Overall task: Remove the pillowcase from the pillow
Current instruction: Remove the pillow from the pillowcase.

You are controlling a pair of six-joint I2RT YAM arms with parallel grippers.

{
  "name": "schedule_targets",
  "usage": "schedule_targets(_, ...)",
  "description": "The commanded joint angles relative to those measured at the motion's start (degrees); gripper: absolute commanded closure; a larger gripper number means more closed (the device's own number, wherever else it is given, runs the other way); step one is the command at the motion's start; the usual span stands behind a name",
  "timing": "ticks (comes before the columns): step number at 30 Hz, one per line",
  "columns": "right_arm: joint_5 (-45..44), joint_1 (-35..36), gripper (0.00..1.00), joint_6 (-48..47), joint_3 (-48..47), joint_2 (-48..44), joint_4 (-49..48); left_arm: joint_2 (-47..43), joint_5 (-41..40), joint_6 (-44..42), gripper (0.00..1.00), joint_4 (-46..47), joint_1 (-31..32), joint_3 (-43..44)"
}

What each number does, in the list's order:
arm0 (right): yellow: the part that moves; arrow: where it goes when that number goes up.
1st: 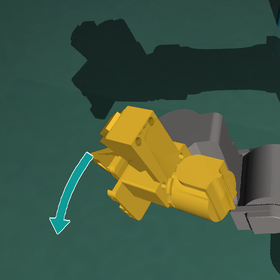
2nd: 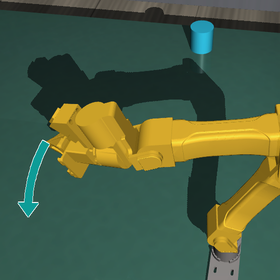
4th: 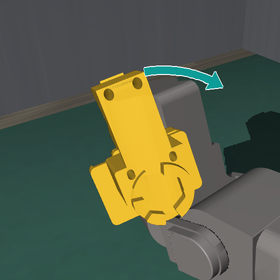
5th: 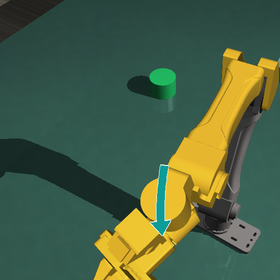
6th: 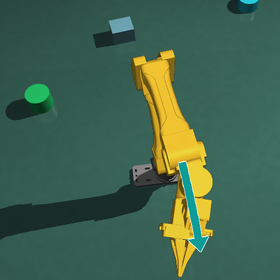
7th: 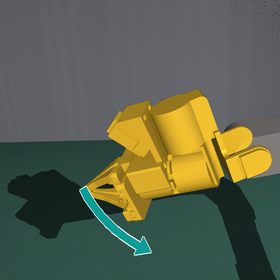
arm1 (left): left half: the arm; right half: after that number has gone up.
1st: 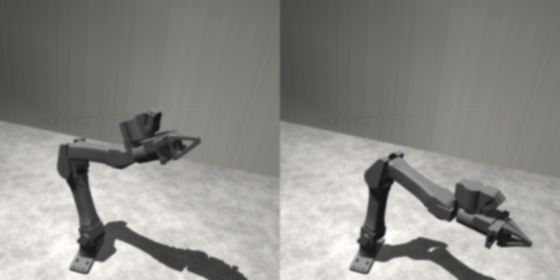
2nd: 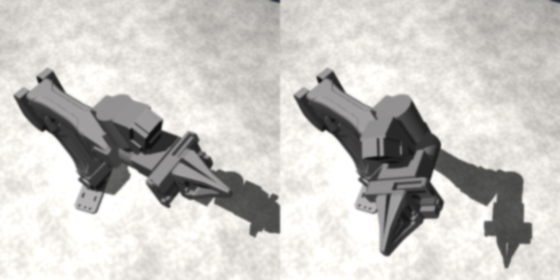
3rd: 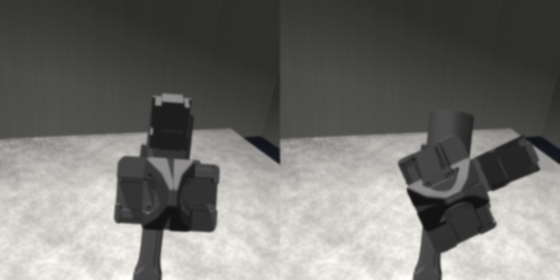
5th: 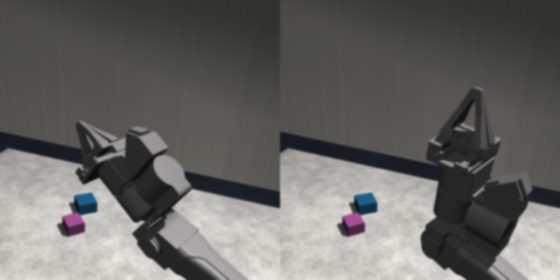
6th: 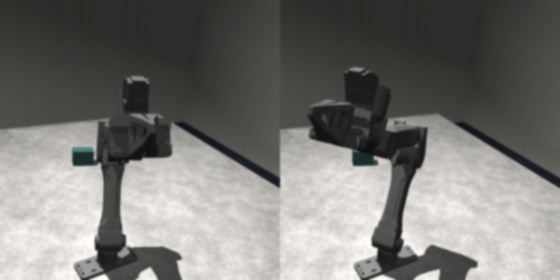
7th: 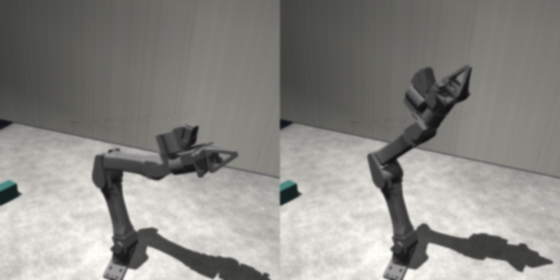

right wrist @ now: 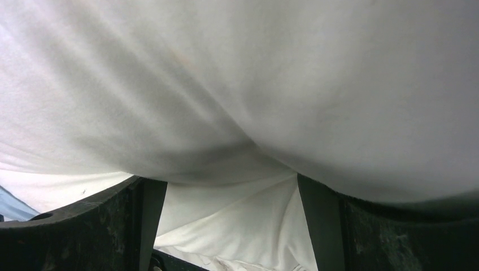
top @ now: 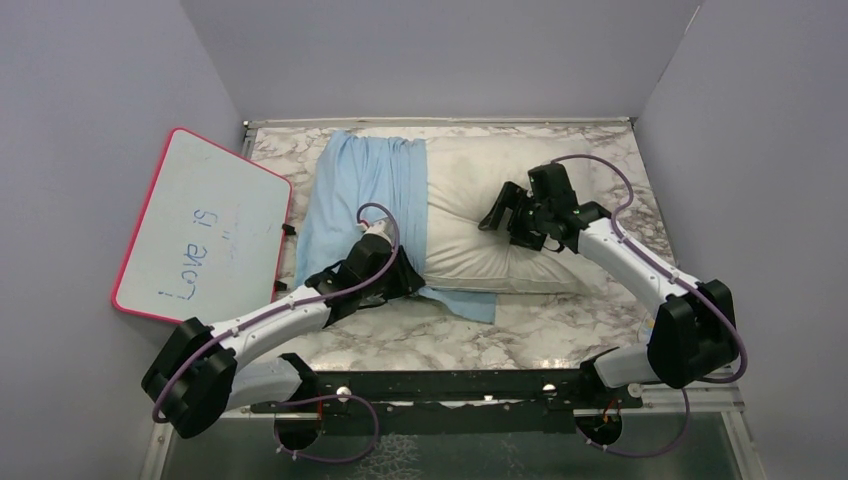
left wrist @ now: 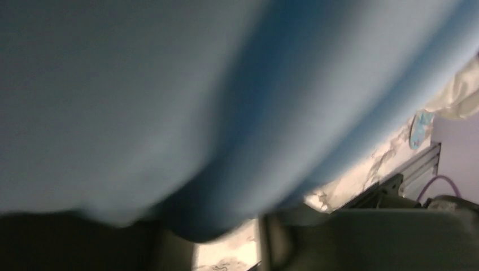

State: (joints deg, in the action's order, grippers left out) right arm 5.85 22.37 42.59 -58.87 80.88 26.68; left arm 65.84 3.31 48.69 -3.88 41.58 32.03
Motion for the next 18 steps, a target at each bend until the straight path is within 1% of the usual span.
schedule_targets(1, -3.3, -1.2, 0.11, -0.8, 3.3, 0.7, 5.5, 0.6, -9.5, -0.8, 0.75, 1.0, -0.3, -1.7)
schedule_targets(2, -3.3, -1.2, 0.11, -0.6, 3.5, 0.8, 5.2, 0.5, -11.1, -1.2, 0.79, -0.6, -0.3, -1.5)
schedule_targets(4, -3.8, -1.2, 0.11, -0.6, 3.3, 1.3, 5.5, -0.4, -13.6, -1.8, 0.96, -3.7, -0.3, -1.4)
schedule_targets(5, -4.4, -1.2, 0.11, -0.8, 3.1, 1.5, 5.8, -1.0, -14.7, -2.0, 1.0, -5.5, -0.3, -1.4)
schedule_targets(10, -7.2, -1.9, 0.11, -1.2, 3.1, 2.4, 6.3, -8.0, -18.6, -2.3, 1.0, -14.0, -0.3, -2.9)
schedule_targets(12, -6.9, -3.0, 0.12, -1.3, 3.4, 2.8, 6.1, -11.2, -20.1, -2.5, 1.0, -19.6, -0.3, -3.2)
schedule_targets(15, -6.5, -4.1, 0.13, -1.7, 3.9, 3.4, 5.6, -16.1, -24.6, -1.8, 1.0, -28.0, -0.3, -3.4)
schedule_targets(16, -6.4, -4.4, 0.13, -1.7, 4.1, 3.4, 5.5, -17.6, -26.8, -0.2, 1.0, -30.4, -0.2, -3.4)
schedule_targets(17, -6.3, -4.7, 0.13, -1.9, 4.2, 3.4, 5.4, -18.9, -28.0, 1.1, 1.0, -31.3, -0.1, -3.6)
schedule_targets(18, -6.4, -4.8, 0.13, -1.9, 4.2, 3.4, 5.4, -19.8, -27.5, 0.6, 1.0, -30.4, -0.2, -3.7)
